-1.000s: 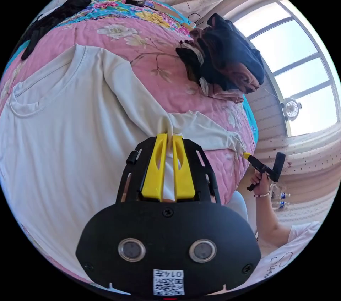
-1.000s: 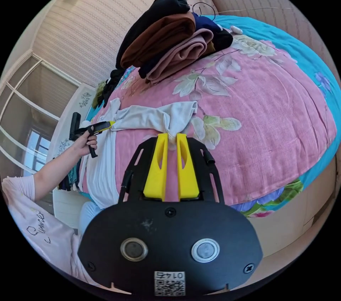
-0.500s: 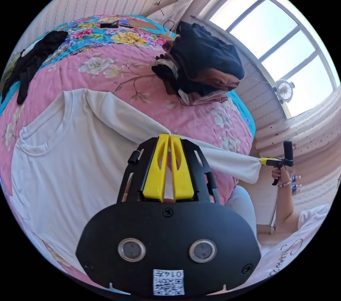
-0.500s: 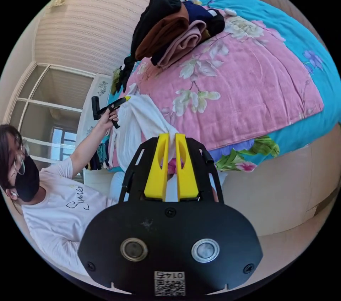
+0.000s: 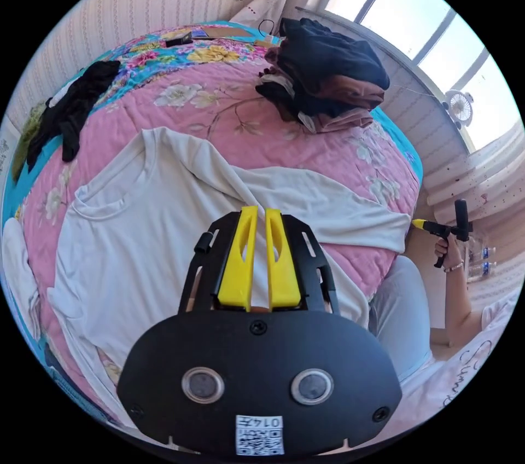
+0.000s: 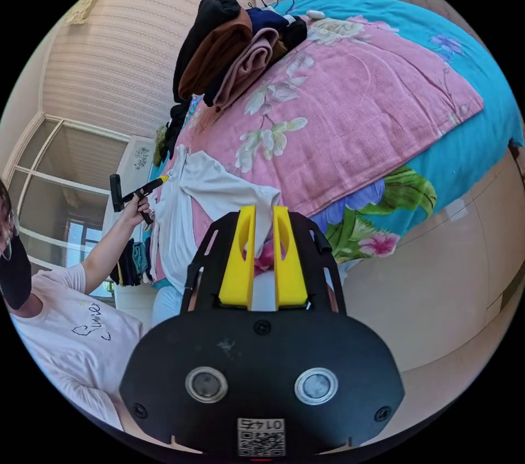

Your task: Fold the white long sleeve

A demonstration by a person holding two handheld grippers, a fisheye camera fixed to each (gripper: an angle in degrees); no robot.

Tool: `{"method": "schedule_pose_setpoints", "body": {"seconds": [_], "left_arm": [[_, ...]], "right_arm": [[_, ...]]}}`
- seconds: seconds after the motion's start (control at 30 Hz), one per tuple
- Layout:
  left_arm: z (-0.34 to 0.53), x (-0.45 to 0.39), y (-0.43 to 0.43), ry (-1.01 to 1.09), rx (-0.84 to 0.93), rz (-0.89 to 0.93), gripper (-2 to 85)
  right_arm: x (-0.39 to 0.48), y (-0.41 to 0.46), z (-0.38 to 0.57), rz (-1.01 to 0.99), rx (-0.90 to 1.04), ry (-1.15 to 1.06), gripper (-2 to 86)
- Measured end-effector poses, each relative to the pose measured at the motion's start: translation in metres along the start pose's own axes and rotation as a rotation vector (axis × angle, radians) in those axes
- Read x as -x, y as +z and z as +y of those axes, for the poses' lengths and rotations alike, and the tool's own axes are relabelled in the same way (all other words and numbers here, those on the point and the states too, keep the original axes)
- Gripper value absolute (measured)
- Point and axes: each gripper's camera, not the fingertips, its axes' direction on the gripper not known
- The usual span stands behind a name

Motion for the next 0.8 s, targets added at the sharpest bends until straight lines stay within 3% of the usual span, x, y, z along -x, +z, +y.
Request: {"method": "schedule_pose_setpoints", "body": {"seconds": [0.13,0.27,0.37,0.43,0.63,0.8], "left_arm": [[-0.019,-0.006,-0.003,-0.052,0.03,-0.012,4.3],[-0.018,0.0,0.029,-0.206,0.106,0.029,7.9],[-0.012,0.0,0.047,-0.284,0.141,0.179,2.3],[-0.011,-0.002,0.045,-0.302,0.119,0.197,-0.1],[-0.029,-0.004,0.016,-0.258,0.079,0.267,-1.0],[-0.059,-0.025,-0.02,-0.17,-0.097,0.302,-1.0]], "right_arm": [[0.03,0.01,0.0,-0.064,-0.004,0.007,7.4],[0.048,0.022,0.033,0.122,0.098,0.055,7.6],[0.054,0.044,0.04,-0.024,0.176,0.032,5.4],[0.062,0.051,0.04,0.02,0.211,0.018,3.2],[0.083,0.0,0.05,0.011,0.05,-0.036,0.5],[0.106,-0.081,0.06,-0.23,-0.164,-0.082,0.1]]}}
